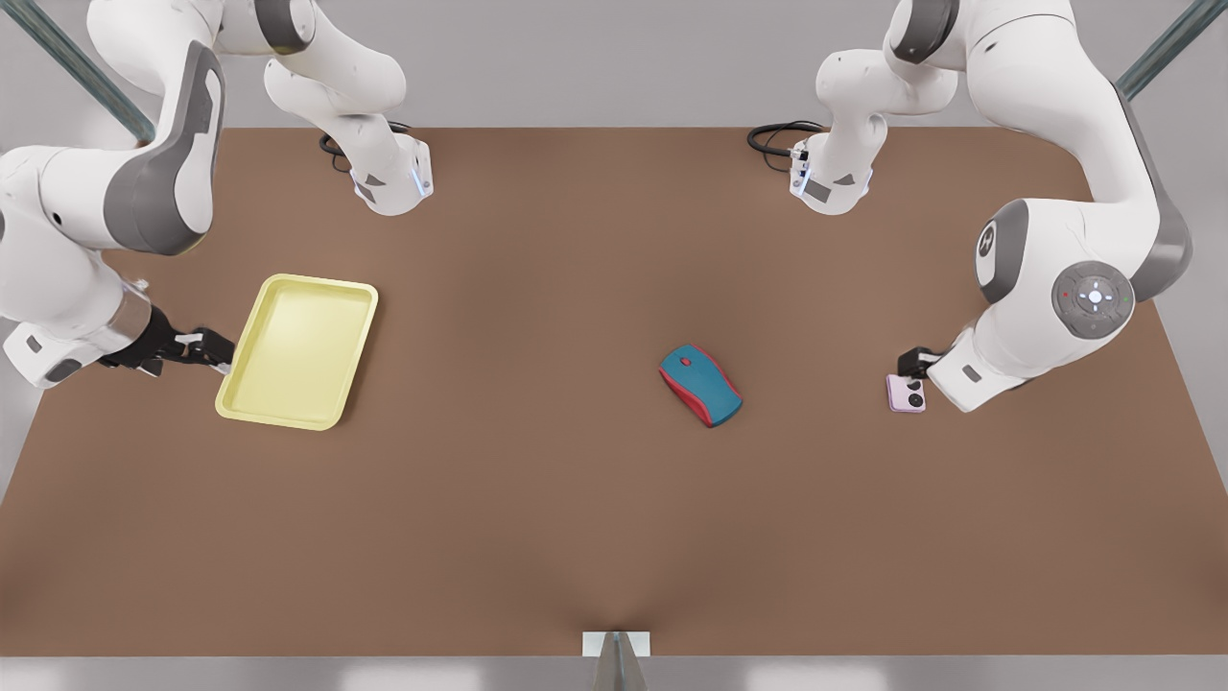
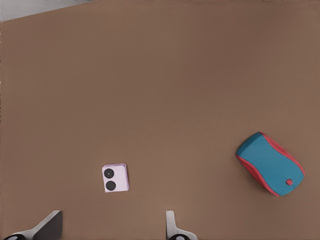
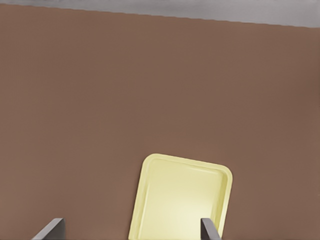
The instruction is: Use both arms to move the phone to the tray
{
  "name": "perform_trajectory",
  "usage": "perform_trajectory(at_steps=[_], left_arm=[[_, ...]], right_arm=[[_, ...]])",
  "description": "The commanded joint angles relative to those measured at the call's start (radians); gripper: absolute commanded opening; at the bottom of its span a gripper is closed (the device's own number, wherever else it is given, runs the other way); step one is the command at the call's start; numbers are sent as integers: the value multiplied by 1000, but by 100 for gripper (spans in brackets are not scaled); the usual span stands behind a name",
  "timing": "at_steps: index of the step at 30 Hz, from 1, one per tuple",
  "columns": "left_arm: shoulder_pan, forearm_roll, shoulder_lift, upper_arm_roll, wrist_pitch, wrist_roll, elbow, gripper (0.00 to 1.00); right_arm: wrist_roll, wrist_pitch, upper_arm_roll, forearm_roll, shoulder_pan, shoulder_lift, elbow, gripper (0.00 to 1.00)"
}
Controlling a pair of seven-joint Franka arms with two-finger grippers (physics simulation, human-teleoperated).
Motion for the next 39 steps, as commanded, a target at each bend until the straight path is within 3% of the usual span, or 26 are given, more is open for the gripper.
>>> perform_trajectory(at_steps=[1,3,10,14,15,21,30,39], left_arm=[[0,4,-1,0,40,25,-1,100],[11,-20,23,23,104,25,-42,100],[8,-49,-44,156,854,25,-683,100],[11,-51,-46,205,1051,67,-872,100],[12,-51,-44,205,1079,67,-898,100],[52,-169,-21,205,1099,220,-963,100],[61,-177,48,224,1100,549,-961,100],[58,-177,94,224,1126,553,-972,100]], right_arm=[[-32,66,-7,-1,-15,6,0,100],[-40,100,-12,22,-48,6,-12,100],[-43,94,-21,41,-51,-26,-104,100],[-41,105,-29,47,-57,-38,-98,100],[-45,99,-65,45,-29,-43,-104,100],[-38,89,-73,47,-12,-35,-89,100],[-49,83,-73,50,-26,-34,-78,100],[-75,85,-76,42,-28,-26,-78,100]])
